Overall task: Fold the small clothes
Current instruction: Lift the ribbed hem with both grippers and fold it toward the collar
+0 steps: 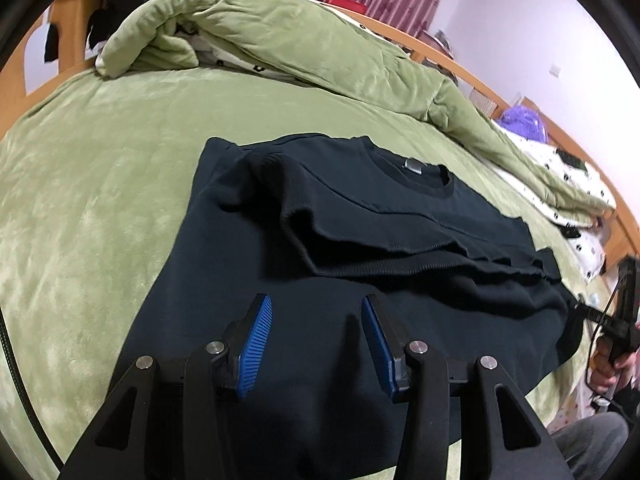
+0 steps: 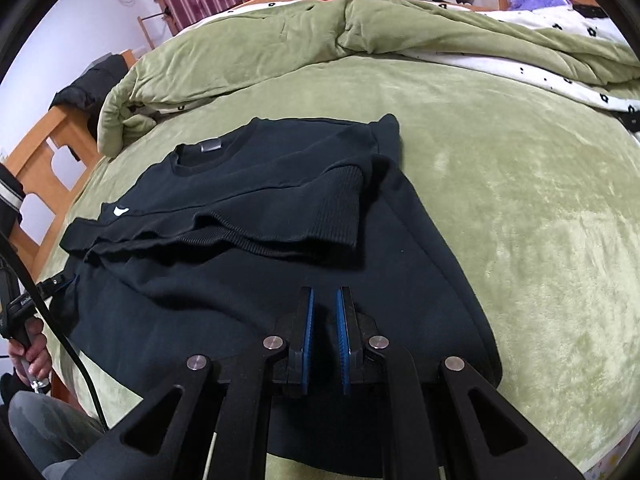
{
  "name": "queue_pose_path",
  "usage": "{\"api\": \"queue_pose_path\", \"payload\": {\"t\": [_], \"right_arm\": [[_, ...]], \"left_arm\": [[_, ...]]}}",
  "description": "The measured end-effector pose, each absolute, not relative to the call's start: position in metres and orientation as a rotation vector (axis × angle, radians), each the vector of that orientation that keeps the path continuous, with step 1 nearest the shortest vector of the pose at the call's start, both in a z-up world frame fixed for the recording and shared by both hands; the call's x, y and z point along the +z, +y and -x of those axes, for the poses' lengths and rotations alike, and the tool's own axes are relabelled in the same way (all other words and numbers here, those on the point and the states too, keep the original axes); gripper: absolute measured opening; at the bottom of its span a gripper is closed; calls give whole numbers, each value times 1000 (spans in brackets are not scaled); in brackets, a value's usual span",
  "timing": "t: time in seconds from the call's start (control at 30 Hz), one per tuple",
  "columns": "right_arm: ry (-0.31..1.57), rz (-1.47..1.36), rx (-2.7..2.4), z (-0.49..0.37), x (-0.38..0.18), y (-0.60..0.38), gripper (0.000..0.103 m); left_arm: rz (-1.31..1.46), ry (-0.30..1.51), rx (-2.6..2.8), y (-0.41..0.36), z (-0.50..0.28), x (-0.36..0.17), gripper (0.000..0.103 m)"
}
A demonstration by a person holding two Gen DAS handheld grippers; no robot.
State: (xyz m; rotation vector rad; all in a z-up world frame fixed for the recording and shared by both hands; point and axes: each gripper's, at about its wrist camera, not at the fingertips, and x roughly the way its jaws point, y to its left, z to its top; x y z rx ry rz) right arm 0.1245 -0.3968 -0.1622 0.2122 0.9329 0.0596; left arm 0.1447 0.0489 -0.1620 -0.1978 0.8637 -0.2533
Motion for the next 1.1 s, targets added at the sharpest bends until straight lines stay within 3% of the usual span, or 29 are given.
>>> {"api": "queue_pose_path", "payload": {"t": [0.57,0.97,1.0,1.1], "right_arm": [[873,-144,136,-227,-150,-354,11],[875,-253,57,-275,-147,-369,12],[875,-236,62,-272,-146,-366,13],[863,-165,57,-261,-144,-361,35]], "left_arm": [[195,773,-230,36,-217,-144,44],[206,759,-206,32,-257,-141,45],[201,761,-204,32,-255,-142,47],[169,753,-180,36,-245,-143,58]]}}
